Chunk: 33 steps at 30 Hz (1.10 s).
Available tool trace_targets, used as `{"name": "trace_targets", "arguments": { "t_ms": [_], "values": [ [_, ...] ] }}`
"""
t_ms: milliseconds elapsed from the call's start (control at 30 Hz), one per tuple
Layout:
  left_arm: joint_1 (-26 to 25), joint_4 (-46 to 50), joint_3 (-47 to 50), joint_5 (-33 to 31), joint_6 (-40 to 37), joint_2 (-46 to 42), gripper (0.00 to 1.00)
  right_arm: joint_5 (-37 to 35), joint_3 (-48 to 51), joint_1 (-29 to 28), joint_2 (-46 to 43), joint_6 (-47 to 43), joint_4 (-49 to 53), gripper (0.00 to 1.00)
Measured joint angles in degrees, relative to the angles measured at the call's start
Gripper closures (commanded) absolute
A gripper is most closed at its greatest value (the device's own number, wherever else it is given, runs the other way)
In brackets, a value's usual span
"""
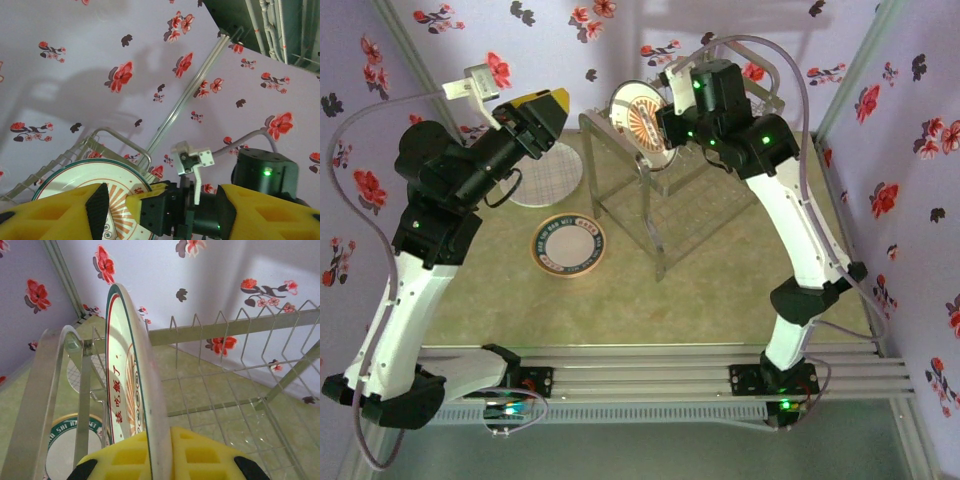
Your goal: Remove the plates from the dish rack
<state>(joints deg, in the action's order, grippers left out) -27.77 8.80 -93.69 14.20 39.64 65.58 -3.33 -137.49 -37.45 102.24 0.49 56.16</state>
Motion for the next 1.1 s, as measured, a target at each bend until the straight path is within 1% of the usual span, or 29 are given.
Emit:
{"name": "trace_targets", "arguments": {
  "t_ms": [267,467,567,700,867,1000,1100],
  "values": [
    [0.00,0.24,0.79,-0.72,0.02,0.02,0.40,-4.70,-1.62,-1.62,-0.72,-1.53,0.15,1.00],
    [0.00,0.22,0.87,-0.68,0.85,0.20,0.40,-8.50,-1.62,-1.60,-3.80,-2.56,-1.18,1.00],
    [0.00,0.15,0.79,-0.20,2.32,1.31,0.40,-10.01,-1.62,-1.60,-6.05,-3.06,-2.73,1.00],
    [-0.85,0.15,-0.50,1.27,4.81,5.35,0.40,-10.93,-1.60,-1.07,-8.92,-2.97,-5.18,1.00],
    [-3.58,0.22,-3.96,3.13,6.60,11.69,0.40,-9.79,-0.48,1.68,-11.72,-0.33,-7.93,1.00],
    [-5.14,-0.24,-6.73,5.01,8.17,15.72,0.40,-4.87,3.28,6.43,-14.29,5.22,-10.78,1.00],
    [-5.42,-1.75,-7.65,6.54,10.27,17.88,0.40,0.04,3.78,9.99,-14.58,9.81,-12.00,1.00]
  ]
}}
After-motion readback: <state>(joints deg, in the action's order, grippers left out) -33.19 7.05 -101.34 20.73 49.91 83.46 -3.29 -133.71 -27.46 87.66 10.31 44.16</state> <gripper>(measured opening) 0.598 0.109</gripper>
